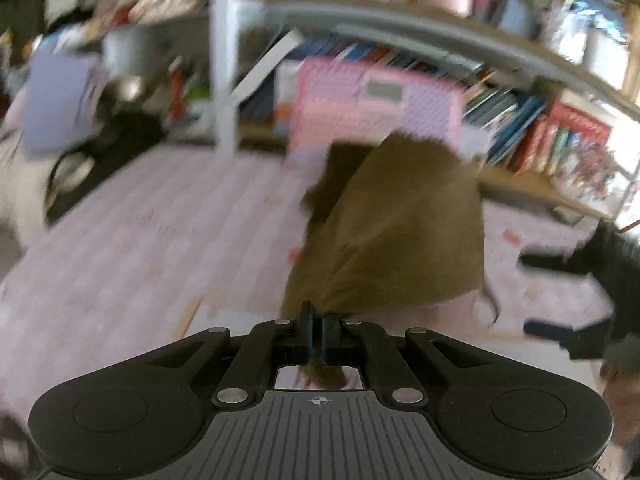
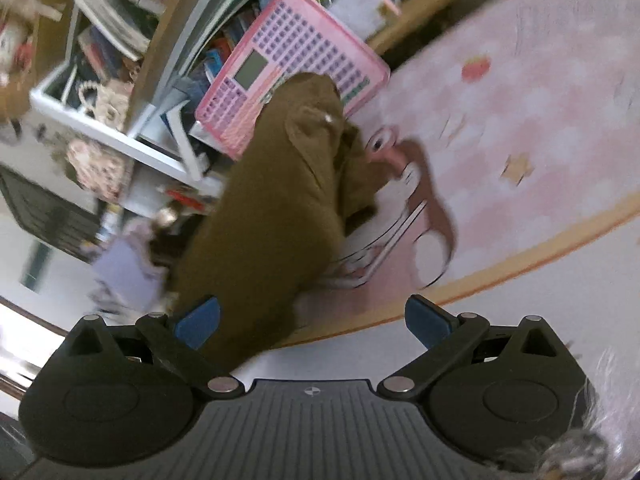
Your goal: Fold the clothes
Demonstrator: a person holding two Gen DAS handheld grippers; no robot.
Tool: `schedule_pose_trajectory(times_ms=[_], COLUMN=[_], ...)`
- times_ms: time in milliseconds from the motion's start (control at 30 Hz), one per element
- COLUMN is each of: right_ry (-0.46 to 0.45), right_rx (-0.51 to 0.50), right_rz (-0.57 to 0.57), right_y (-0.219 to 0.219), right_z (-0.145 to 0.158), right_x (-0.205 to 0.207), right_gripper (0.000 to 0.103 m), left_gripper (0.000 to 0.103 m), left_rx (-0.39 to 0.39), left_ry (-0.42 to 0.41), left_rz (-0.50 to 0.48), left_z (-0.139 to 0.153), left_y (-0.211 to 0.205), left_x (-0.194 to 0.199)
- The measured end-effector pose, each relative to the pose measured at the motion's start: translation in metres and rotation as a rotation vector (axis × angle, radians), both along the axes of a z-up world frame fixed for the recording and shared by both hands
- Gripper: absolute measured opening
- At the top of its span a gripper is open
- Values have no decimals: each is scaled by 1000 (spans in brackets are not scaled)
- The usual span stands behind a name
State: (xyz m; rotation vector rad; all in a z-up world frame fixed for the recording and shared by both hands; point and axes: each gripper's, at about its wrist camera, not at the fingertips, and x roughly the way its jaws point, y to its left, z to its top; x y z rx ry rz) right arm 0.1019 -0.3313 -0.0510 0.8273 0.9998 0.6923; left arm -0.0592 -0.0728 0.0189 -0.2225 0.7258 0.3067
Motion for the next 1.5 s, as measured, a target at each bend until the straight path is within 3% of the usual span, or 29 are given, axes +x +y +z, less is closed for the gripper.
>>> schedule_pose_trajectory(times_ms=[300, 467, 500, 533, 600, 633, 667, 833, 967, 1000, 1133, 1233, 1300, 1500], right_ry=[438, 500, 472, 437, 365, 330, 294, 115, -29, -101, -551, -816, -880, -612], right_rx=[366, 606, 608, 600, 584, 575, 566, 520, 481, 458, 251, 23, -158, -370], right_rz=[-24, -151, -175, -198, -243, -265, -288, -398, -483, -484, -354, -92, 118, 481], right_y=[39, 44, 39, 32, 19, 13, 6, -27, -53, -59, -42, 13, 66, 120], right_z=[-63, -74, -67, -57, -39, -29, -20, 27, 64, 84, 192, 238, 233, 111], right_x=[6, 8, 13, 18, 28, 33, 39, 64, 84, 91, 95, 67, 50, 5], right_gripper=[101, 100, 99, 90, 58, 28, 9, 7, 6, 6, 6, 6, 6, 6], left_gripper=[2, 2, 2, 2, 2, 2, 2, 0, 5, 6, 6, 7, 7, 13], left_rx=[0, -1, 1, 3, 5, 7, 6, -2, -21, -28, -49, -52, -52, -50], left_ry=[-76, -128, -128, -128, -125, -123, -121, -102, -77, -75, -75, -84, -87, -76], left_rz=[-7, -54, -67, -79, -104, -117, -128, -170, -155, -150, -119, -98, -72, -31], left_z=[31, 57, 59, 62, 65, 66, 66, 57, 45, 42, 35, 34, 32, 24], left_y=[-8, -17, -19, -22, -25, -27, -28, -31, -23, -20, -8, 0, 9, 37], left_x=[-36, -41, -40, -40, -37, -36, -34, -25, -22, -22, -20, -16, -12, -4])
